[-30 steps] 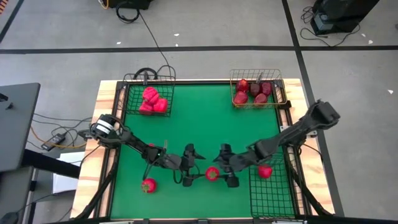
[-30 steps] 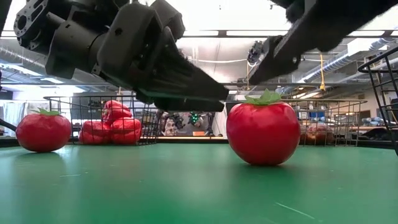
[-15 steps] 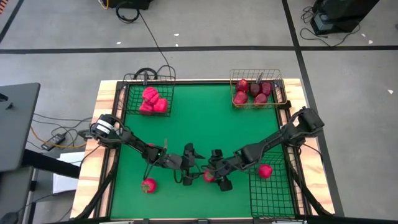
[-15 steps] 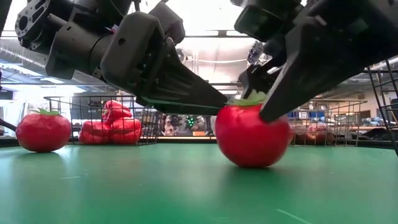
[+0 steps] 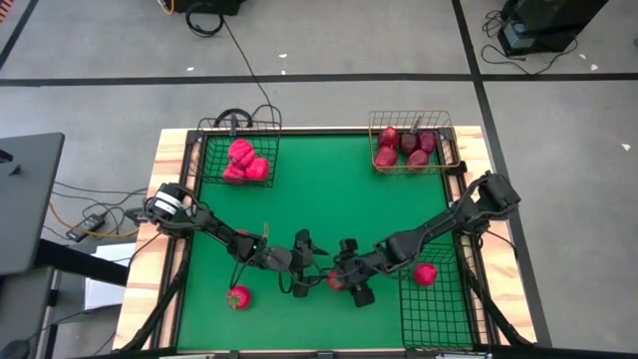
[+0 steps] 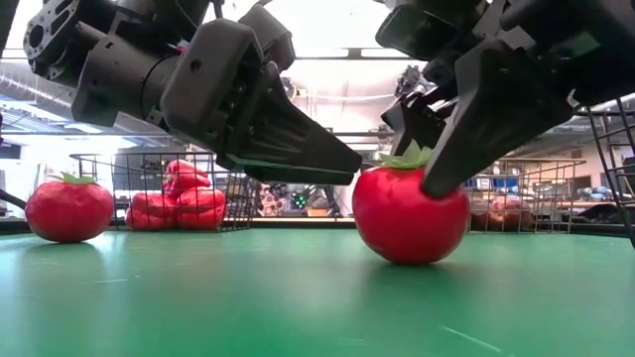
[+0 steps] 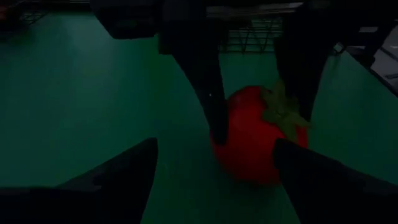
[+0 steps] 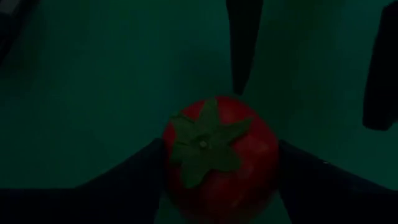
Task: Sort produce into baskets
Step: Put the red tomato into the bottom black wire basket
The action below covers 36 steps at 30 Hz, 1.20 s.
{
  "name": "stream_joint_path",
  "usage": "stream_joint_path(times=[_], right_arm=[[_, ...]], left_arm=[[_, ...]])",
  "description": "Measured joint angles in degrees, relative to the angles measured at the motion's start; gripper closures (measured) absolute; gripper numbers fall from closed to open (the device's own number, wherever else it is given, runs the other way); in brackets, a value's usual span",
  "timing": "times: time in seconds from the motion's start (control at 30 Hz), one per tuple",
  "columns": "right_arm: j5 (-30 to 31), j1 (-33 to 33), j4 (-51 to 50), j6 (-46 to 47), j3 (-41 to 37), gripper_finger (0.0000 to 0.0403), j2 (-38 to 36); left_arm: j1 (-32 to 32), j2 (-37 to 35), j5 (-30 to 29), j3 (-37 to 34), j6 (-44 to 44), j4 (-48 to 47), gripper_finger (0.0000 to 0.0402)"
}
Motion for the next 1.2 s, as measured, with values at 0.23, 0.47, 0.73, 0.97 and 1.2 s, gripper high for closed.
stream_joint_path(times=[0.23,0.47,0.73,0.97,1.2], right_arm=[[5.1,0.0,-7.3,0.3,0.6,0.0123,-4.6],[11.9,1.6,-20.0,3.8,4.0,0.0123,-14.1],[14.2,5.6,-34.0,11.3,4.3,0.0123,-26.3],[8.8,9.9,-43.5,22.5,4.3,0.0123,-35.3],[4.6,17.5,-53.2,36.6,4.3,0.0123,-38.7]], left_arm=[[0.0,0.0,-1.2,0.0,-1.1,0.0,0.0078],[0.0,0.0,-1.7,0.0,-1.5,-0.6,0.0078],[0.0,0.0,-2.5,0.0,-4.3,-4.8,0.0078],[0.0,0.0,-2.5,0.0,-4.4,-4.9,0.0078],[0.0,0.0,-2.5,0.0,-4.4,-5.4,0.0078]])
